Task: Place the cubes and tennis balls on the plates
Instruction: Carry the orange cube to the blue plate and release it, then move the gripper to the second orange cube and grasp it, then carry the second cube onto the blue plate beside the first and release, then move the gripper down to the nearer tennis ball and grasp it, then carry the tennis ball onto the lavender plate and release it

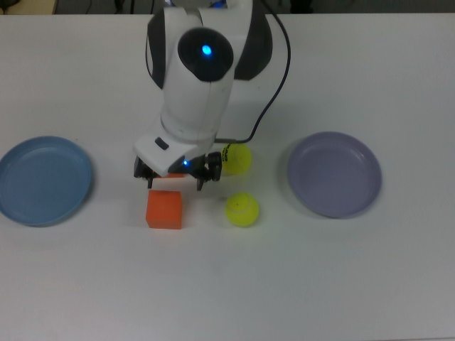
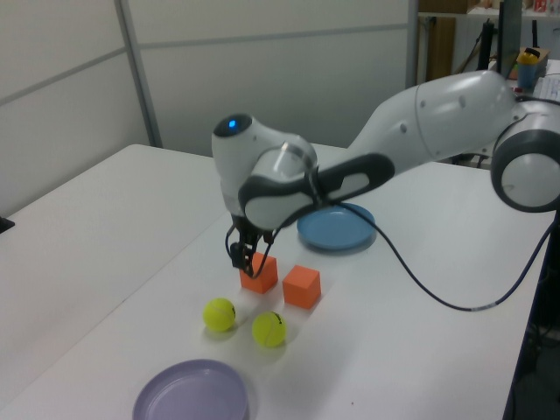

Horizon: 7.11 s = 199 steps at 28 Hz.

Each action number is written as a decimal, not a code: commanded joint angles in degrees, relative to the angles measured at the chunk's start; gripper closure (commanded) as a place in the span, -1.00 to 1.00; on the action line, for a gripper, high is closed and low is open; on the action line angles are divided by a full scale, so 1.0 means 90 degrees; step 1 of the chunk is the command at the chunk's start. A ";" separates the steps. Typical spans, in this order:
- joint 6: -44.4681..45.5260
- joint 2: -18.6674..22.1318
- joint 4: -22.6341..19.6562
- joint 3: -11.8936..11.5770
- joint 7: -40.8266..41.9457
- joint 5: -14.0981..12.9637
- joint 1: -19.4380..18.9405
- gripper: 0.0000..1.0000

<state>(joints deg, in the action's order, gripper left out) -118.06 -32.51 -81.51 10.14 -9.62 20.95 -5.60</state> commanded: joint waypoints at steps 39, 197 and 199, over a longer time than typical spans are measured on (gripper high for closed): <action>-0.0437 -0.0109 -0.0064 -0.1507 -0.0513 0.0476 0.0837 -1.00; 0.0362 -0.0255 0.0288 0.1558 -0.1879 0.1197 -0.1135 1.00; 0.0539 -0.0265 0.0278 0.1579 -0.1967 0.1197 -0.1223 1.00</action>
<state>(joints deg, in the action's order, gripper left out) -116.80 -36.11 -76.81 23.57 -24.13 32.44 -15.55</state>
